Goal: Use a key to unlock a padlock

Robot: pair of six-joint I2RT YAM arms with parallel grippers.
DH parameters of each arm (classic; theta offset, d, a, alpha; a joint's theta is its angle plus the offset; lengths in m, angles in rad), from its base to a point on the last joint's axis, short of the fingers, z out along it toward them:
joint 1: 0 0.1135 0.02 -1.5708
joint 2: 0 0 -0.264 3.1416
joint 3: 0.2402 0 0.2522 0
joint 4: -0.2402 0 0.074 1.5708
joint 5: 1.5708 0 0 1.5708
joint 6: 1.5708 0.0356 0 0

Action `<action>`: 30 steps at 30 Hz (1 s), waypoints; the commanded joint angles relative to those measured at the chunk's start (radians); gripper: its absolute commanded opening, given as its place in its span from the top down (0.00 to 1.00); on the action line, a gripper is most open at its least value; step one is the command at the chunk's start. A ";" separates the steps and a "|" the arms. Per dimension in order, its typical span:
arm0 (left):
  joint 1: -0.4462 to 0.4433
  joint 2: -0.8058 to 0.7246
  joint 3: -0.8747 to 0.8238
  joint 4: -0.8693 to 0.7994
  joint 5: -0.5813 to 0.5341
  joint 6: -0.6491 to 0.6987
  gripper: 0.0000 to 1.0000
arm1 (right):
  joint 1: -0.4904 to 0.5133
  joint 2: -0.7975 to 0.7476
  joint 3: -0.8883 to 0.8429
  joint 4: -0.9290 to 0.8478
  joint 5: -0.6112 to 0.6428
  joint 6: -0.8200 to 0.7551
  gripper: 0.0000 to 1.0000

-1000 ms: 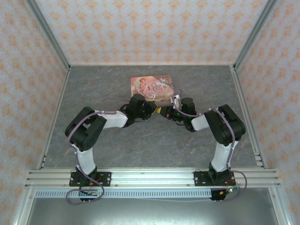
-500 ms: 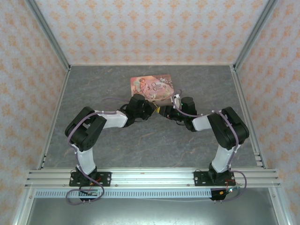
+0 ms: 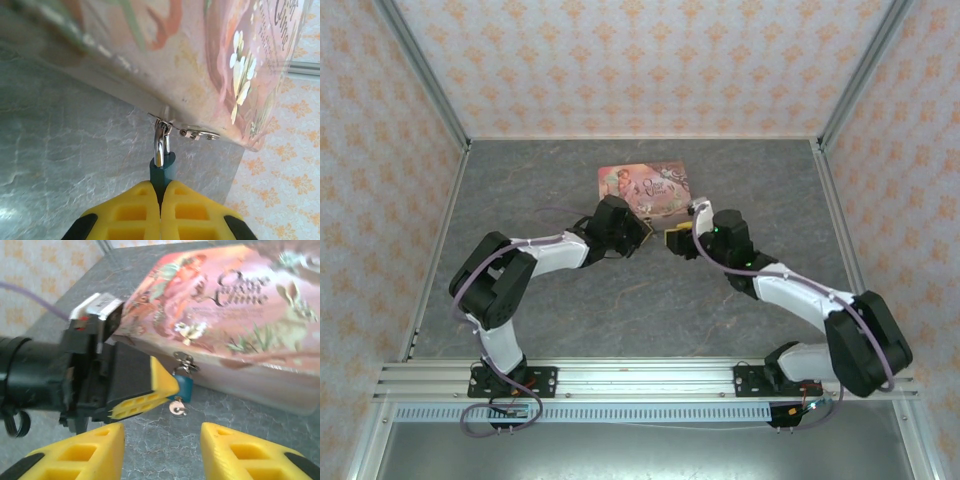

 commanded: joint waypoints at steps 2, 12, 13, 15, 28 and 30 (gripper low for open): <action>0.009 -0.053 0.036 -0.039 0.017 -0.051 1.00 | 0.082 -0.033 0.003 -0.059 0.167 -0.393 0.56; 0.009 -0.065 0.041 -0.052 0.041 -0.084 1.00 | 0.169 0.079 -0.017 -0.018 0.272 -0.812 0.52; 0.010 -0.065 0.043 -0.054 0.042 -0.082 1.00 | 0.172 0.101 -0.019 0.010 0.294 -0.823 0.52; 0.010 -0.066 0.043 -0.055 0.042 -0.081 1.00 | 0.173 0.133 -0.029 0.075 0.310 -0.840 0.52; 0.009 -0.063 0.059 -0.081 0.048 -0.072 1.00 | 0.175 0.317 0.004 0.289 0.363 -0.867 0.55; 0.010 -0.061 0.061 -0.083 0.051 -0.071 1.00 | 0.175 0.333 0.012 0.301 0.363 -0.862 0.57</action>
